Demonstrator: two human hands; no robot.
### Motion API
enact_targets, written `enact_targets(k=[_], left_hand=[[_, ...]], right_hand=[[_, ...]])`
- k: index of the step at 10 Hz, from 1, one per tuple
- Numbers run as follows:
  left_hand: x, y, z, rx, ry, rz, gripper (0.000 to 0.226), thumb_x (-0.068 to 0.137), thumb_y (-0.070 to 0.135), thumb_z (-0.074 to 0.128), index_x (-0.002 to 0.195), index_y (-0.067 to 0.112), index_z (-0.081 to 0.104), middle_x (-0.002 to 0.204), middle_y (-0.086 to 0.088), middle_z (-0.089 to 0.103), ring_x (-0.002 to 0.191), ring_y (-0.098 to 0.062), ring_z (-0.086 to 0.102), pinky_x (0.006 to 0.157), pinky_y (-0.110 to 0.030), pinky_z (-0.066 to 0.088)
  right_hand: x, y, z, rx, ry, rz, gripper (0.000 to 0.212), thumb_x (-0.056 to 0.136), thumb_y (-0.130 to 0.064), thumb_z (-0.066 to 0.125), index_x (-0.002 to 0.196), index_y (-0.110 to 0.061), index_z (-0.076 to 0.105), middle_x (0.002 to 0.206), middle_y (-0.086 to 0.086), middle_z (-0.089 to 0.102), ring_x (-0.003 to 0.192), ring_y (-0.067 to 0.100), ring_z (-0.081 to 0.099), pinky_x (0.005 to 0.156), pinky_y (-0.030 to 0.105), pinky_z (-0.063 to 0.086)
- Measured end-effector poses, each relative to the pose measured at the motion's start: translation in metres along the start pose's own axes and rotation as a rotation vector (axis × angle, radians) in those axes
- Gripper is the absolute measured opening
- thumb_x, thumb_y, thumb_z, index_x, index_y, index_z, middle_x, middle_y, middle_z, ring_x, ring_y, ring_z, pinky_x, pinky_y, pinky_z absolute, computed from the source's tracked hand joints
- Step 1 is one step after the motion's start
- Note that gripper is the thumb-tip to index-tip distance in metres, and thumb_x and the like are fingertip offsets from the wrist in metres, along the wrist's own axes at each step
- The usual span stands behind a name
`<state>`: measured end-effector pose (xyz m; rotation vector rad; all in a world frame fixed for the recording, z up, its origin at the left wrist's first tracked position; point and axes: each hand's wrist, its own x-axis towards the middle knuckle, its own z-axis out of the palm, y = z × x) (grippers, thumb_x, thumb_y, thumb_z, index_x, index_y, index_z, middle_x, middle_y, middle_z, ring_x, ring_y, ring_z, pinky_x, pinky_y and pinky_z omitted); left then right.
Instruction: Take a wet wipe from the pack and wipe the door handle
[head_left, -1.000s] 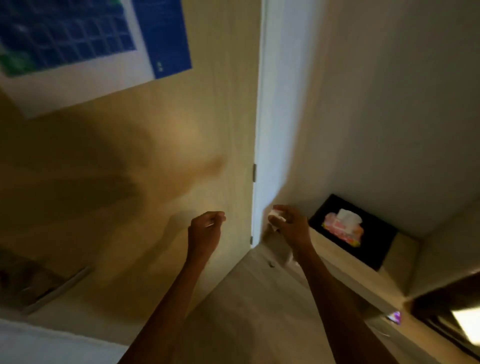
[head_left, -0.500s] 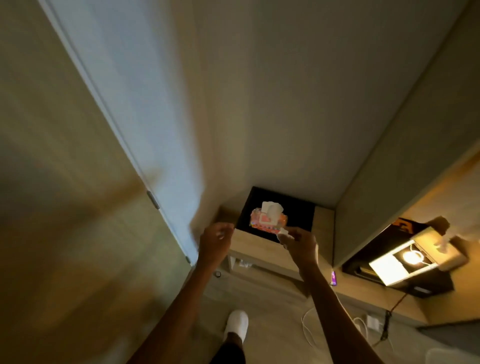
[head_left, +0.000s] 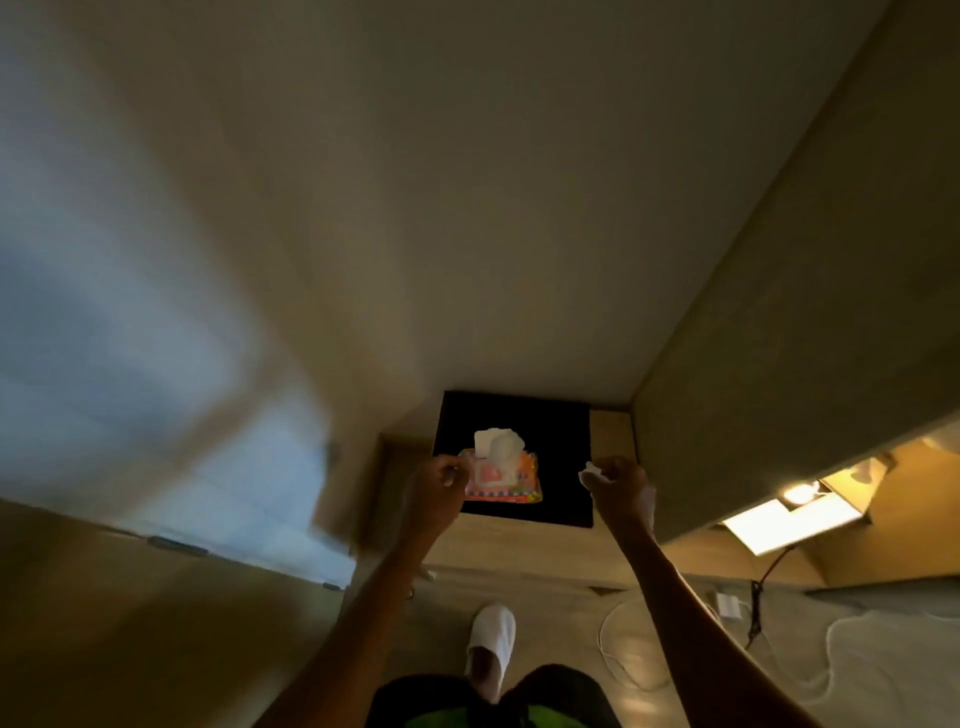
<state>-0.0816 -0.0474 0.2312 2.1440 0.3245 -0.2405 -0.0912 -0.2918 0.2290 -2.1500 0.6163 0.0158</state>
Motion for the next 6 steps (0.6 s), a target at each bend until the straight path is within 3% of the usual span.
enact_targets(k=[1, 2, 3, 4, 5, 6], left_hand=[[0.027, 0.004, 0.006, 0.041, -0.023, 0.000, 0.017, 0.091, 0.016, 0.064, 0.100, 0.006, 0.075, 0.095, -0.013, 0.077, 0.089, -0.025, 0.072, 0.062, -0.018, 0.042], [0.047, 0.011, 0.012, 0.042, -0.050, 0.026, 0.016, 0.092, 0.007, 0.062, 0.099, 0.000, 0.074, 0.093, -0.018, 0.075, 0.085, -0.024, 0.069, 0.054, -0.005, 0.040], [0.059, 0.016, 0.016, 0.039, -0.095, 0.030, 0.017, 0.093, 0.005, 0.060, 0.101, -0.005, 0.072, 0.092, -0.018, 0.072, 0.086, -0.022, 0.065, 0.057, 0.001, 0.041], [0.071, 0.019, 0.017, -0.011, -0.117, 0.020, 0.016, 0.093, 0.003, 0.060, 0.101, -0.004, 0.072, 0.097, -0.019, 0.074, 0.088, -0.021, 0.066, 0.060, 0.000, 0.043], [0.083, 0.010, 0.016, -0.064, -0.168, -0.019, 0.015, 0.093, 0.009, 0.062, 0.101, 0.004, 0.073, 0.102, -0.014, 0.075, 0.095, -0.020, 0.069, 0.079, -0.020, 0.053], [0.082, -0.013, 0.012, -0.071, -0.271, -0.114, 0.019, 0.094, 0.020, 0.062, 0.101, 0.006, 0.072, 0.098, -0.019, 0.075, 0.090, -0.021, 0.069, 0.075, -0.033, 0.052]], right_hand=[[0.026, -0.004, 0.003, -0.038, 0.024, 0.030, 0.016, 0.080, -0.016, 0.073, 0.094, -0.008, 0.071, 0.087, 0.008, 0.072, 0.063, 0.007, 0.054, 0.048, 0.015, 0.034], [0.047, -0.002, 0.006, -0.077, 0.003, 0.119, 0.019, 0.079, -0.017, 0.073, 0.096, -0.009, 0.069, 0.095, 0.011, 0.072, 0.074, 0.018, 0.059, 0.056, 0.022, 0.039], [0.064, 0.012, 0.008, -0.104, -0.059, 0.180, 0.036, 0.082, -0.024, 0.070, 0.115, -0.011, 0.064, 0.114, 0.011, 0.069, 0.100, 0.028, 0.064, 0.074, 0.026, 0.044], [0.071, 0.012, 0.000, -0.081, -0.069, 0.192, 0.030, 0.086, -0.021, 0.067, 0.114, -0.010, 0.066, 0.117, 0.013, 0.068, 0.103, 0.029, 0.064, 0.082, 0.032, 0.049], [0.076, -0.017, -0.027, -0.020, 0.033, 0.107, 0.021, 0.088, -0.020, 0.064, 0.107, -0.013, 0.069, 0.107, 0.013, 0.070, 0.098, 0.028, 0.065, 0.083, 0.039, 0.051], [0.060, -0.086, -0.079, 0.412, 0.158, -0.064, 0.018, 0.091, -0.017, 0.061, 0.107, -0.014, 0.067, 0.101, 0.011, 0.070, 0.095, 0.025, 0.066, 0.081, 0.038, 0.053]])
